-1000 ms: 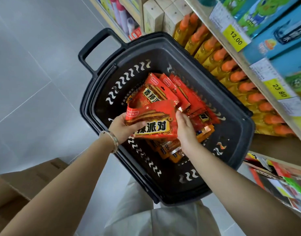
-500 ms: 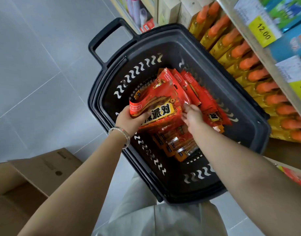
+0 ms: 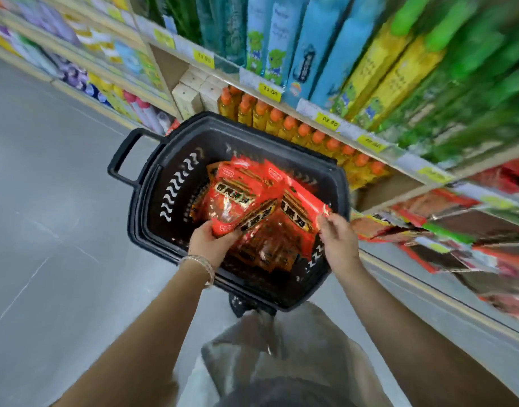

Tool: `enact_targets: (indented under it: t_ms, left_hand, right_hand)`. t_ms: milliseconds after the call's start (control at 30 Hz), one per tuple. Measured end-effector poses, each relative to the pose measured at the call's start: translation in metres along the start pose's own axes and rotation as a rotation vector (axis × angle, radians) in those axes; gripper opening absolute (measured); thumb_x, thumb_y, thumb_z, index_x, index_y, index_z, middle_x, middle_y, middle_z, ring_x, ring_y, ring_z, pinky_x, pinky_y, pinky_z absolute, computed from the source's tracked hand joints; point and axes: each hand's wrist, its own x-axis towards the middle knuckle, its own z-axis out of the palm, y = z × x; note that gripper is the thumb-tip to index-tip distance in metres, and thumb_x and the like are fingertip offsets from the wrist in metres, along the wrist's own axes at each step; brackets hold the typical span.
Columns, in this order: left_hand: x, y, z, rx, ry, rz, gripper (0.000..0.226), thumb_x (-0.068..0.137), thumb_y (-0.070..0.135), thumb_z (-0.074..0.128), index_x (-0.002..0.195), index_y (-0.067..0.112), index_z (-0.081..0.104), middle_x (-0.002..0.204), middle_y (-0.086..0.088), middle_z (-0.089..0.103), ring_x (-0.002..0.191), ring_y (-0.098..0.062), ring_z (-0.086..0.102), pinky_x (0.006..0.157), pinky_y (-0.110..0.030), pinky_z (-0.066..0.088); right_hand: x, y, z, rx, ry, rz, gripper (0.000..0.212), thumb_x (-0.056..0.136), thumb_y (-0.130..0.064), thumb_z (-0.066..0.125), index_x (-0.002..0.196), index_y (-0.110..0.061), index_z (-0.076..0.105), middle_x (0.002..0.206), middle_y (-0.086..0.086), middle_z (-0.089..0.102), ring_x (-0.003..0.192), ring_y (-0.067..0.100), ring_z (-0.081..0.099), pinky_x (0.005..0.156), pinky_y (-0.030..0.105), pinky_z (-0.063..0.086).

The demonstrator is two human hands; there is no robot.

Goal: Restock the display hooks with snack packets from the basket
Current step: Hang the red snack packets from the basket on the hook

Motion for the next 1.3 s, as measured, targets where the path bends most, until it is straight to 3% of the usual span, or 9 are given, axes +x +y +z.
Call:
enact_targets:
  t_ms: [133,233,367,500,700,767,933,1033,1300]
  left_hand:
    - [-0.023,0.038,0.007,-0.002,-0.041,0.16,0.012,0.073,0.03,0.079,0.074,0.023,0.069,0.075,0.003,0.072,0.078,-0.021,0.069,0.077,-0.035,0.055]
    - [-0.049,0.075,0.023,0.031,-0.07,0.313,0.016,0.08,0.037,0.07,0.07,0.026,0.066,0.067,0.011,0.068,0.071,-0.014,0.066,0.073,-0.035,0.053]
    - [-0.101,0.124,0.07,0.065,-0.108,0.535,0.028,0.091,0.034,0.056,0.083,0.01,0.067,0.07,0.0,0.064,0.063,-0.005,0.055,0.063,-0.027,0.044]
    - [-0.167,0.156,0.138,-0.08,-0.218,0.663,0.014,0.097,0.015,0.046,0.088,0.017,0.057,0.067,0.021,0.056,0.056,0.019,0.053,0.052,0.002,0.036]
    - [-0.239,0.188,0.233,-0.013,-0.214,0.885,0.02,0.097,0.023,0.048,0.08,0.033,0.055,0.072,0.019,0.053,0.067,0.006,0.048,0.056,-0.013,0.035]
    - [-0.262,0.203,0.261,0.002,-0.199,0.965,0.02,0.096,0.022,0.051,0.077,0.028,0.056,0.067,0.016,0.051,0.064,0.005,0.046,0.055,-0.004,0.033]
    - [-0.311,0.251,0.319,0.06,-0.237,1.076,0.018,0.095,0.023,0.051,0.089,0.01,0.062,0.078,0.001,0.06,0.076,-0.016,0.052,0.065,-0.022,0.032]
    - [-0.335,0.284,0.344,0.018,-0.262,1.112,0.021,0.095,0.024,0.051,0.093,0.008,0.064,0.09,-0.012,0.066,0.082,-0.024,0.057,0.076,-0.03,0.042]
    - [-0.361,0.384,0.38,-0.069,-0.193,1.244,0.03,0.091,0.031,0.056,0.071,0.009,0.06,0.067,-0.002,0.056,0.063,-0.014,0.048,0.059,-0.029,0.028]
  right_hand:
    - [-0.046,-0.014,-0.053,0.1,0.151,-0.142,0.036,0.097,-0.023,0.049,0.068,-0.002,0.046,0.064,0.003,0.037,0.056,0.001,0.035,0.057,0.021,0.029]
    - [-0.071,-0.016,-0.102,0.18,0.341,-0.232,0.032,0.098,-0.019,0.047,0.067,-0.014,0.042,0.065,-0.004,0.037,0.06,-0.003,0.035,0.059,0.017,0.031]
    - [-0.092,0.003,-0.181,0.192,0.494,-0.244,0.033,0.099,-0.026,0.047,0.081,0.001,0.049,0.074,0.019,0.05,0.07,0.029,0.05,0.07,0.042,0.041]
    - [-0.12,0.03,-0.265,0.119,0.628,-0.302,0.03,0.098,-0.023,0.049,0.076,-0.003,0.051,0.071,0.012,0.049,0.066,0.002,0.047,0.065,0.019,0.039]
    - [-0.17,0.074,-0.389,-0.032,0.701,-0.356,0.028,0.098,-0.024,0.05,0.07,-0.019,0.047,0.062,-0.003,0.046,0.06,0.005,0.041,0.059,0.018,0.034]
    - [-0.184,0.079,-0.431,-0.086,0.739,-0.375,0.031,0.098,-0.028,0.048,0.068,-0.022,0.043,0.06,-0.004,0.041,0.056,0.006,0.038,0.055,0.021,0.03]
    - [-0.202,0.077,-0.525,-0.141,0.853,-0.408,0.029,0.098,-0.034,0.047,0.069,-0.035,0.044,0.061,-0.009,0.046,0.055,0.006,0.042,0.055,0.025,0.031]
    - [-0.202,0.064,-0.57,-0.172,0.908,-0.474,0.024,0.098,-0.031,0.047,0.075,-0.027,0.049,0.06,-0.007,0.045,0.055,0.001,0.043,0.053,0.019,0.031]
    - [-0.166,-0.016,-0.668,-0.028,0.982,-0.713,0.017,0.098,-0.025,0.042,0.093,-0.015,0.056,0.09,0.002,0.054,0.084,0.008,0.048,0.077,0.019,0.037]
